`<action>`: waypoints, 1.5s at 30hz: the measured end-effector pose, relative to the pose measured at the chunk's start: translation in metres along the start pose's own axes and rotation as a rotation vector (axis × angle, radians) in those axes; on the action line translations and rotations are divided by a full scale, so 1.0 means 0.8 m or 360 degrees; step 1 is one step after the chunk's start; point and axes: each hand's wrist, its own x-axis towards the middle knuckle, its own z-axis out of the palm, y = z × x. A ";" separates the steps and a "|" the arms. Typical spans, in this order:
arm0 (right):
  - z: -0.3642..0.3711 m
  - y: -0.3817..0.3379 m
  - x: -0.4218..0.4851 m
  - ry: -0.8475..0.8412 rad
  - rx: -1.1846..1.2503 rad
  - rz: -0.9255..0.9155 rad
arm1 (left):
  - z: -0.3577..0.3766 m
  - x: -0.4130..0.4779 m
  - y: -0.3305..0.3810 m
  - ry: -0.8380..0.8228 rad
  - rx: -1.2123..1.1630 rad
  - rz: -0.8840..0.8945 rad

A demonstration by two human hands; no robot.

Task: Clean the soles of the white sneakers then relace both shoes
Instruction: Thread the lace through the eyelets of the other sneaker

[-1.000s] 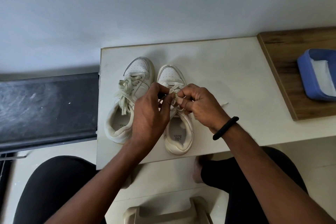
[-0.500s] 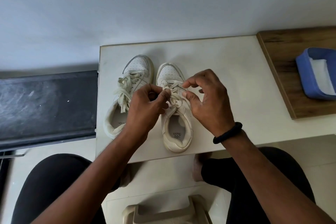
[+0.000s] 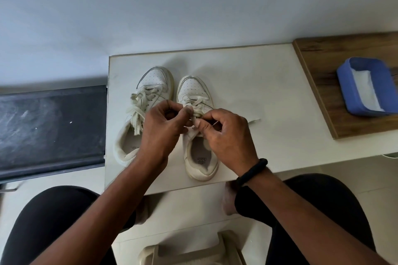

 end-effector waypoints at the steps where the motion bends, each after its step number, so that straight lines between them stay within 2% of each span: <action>1: 0.001 0.001 0.000 0.0007 0.0023 0.0047 | 0.000 -0.001 0.000 0.0001 0.0024 0.0018; 7: 0.005 0.002 0.002 0.0003 0.0084 0.0160 | -0.001 -0.005 0.001 -0.0004 0.0003 0.0013; 14: -0.001 0.003 0.009 0.0015 0.0193 0.0211 | -0.002 -0.001 -0.002 0.0030 0.0175 0.0125; 20: -0.015 -0.006 0.010 -0.0195 0.0711 0.0508 | 0.000 -0.005 0.000 0.0061 0.0218 0.0140; 27: -0.024 -0.009 0.010 -0.0357 0.0967 0.0733 | 0.000 -0.006 0.002 0.0050 0.0225 0.0128; 31: -0.030 -0.008 0.013 -0.0304 0.0686 0.0571 | -0.003 -0.001 0.001 0.0082 0.0262 0.0109; 34: -0.043 -0.003 0.016 -0.0361 0.0467 0.0426 | -0.006 0.001 0.001 0.0109 0.0349 0.0158; 40: -0.071 0.003 0.017 -0.0463 0.0553 0.0377 | -0.005 -0.009 0.004 0.0116 0.0699 0.0412; 45: -0.075 0.008 0.017 -0.0389 0.0196 0.0305 | -0.011 -0.007 0.003 0.0202 0.0992 0.0621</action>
